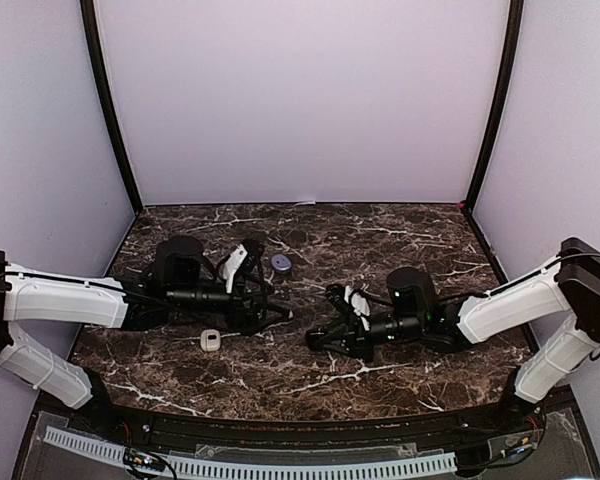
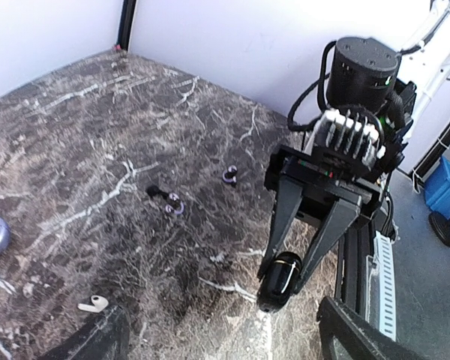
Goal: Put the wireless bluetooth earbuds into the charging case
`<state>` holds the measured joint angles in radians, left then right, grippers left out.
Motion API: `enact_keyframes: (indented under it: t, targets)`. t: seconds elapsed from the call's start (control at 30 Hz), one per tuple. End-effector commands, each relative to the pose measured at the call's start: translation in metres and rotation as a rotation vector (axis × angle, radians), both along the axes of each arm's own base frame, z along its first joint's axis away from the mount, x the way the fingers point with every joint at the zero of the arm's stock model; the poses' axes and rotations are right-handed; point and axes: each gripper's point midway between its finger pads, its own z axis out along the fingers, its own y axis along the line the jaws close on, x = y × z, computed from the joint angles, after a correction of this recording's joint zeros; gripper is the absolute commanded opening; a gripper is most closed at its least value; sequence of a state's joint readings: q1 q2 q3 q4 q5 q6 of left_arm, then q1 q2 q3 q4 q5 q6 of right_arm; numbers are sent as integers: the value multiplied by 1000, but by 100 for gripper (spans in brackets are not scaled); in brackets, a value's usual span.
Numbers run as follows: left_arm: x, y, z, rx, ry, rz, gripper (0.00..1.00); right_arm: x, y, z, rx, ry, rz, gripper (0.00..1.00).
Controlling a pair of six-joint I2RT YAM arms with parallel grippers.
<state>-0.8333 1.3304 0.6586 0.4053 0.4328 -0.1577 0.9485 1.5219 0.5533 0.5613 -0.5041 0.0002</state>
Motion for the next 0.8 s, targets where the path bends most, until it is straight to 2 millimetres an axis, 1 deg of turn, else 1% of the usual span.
enact_keyframes:
  t: [0.0, 0.13, 0.23, 0.33, 0.43, 0.53, 0.6, 0.63, 0.77]
  targets:
    - [-4, -1, -18, 11, 19, -23, 99, 10, 8, 5, 44, 44, -46, 17]
    - [-7, 2, -25, -1, -13, -26, 99, 16, 9, -7, 24, 63, -69, 17]
    - [-10, 1, -33, 16, -14, -56, 95, 18, 8, -22, 1, 71, -84, 17]
    - [-11, -2, -46, 50, 9, -76, 89, 21, 7, -35, -26, 63, -98, 17]
    - [-12, -5, -56, 68, 25, -96, 88, 23, 4, -48, -51, 52, -106, 17]
    - [-16, -5, -60, 60, 8, -115, 87, 22, 1, -57, -69, 36, -106, 17]
    - [-19, -6, -63, 63, -9, -134, 72, 22, 0, -62, -83, 25, -106, 17]
    - [-19, -7, -66, 74, -14, -141, 68, 22, -1, -65, -91, 22, -105, 17]
    - [-19, -15, -80, 137, -33, -159, 66, 22, -3, -73, -111, 13, -102, 17]
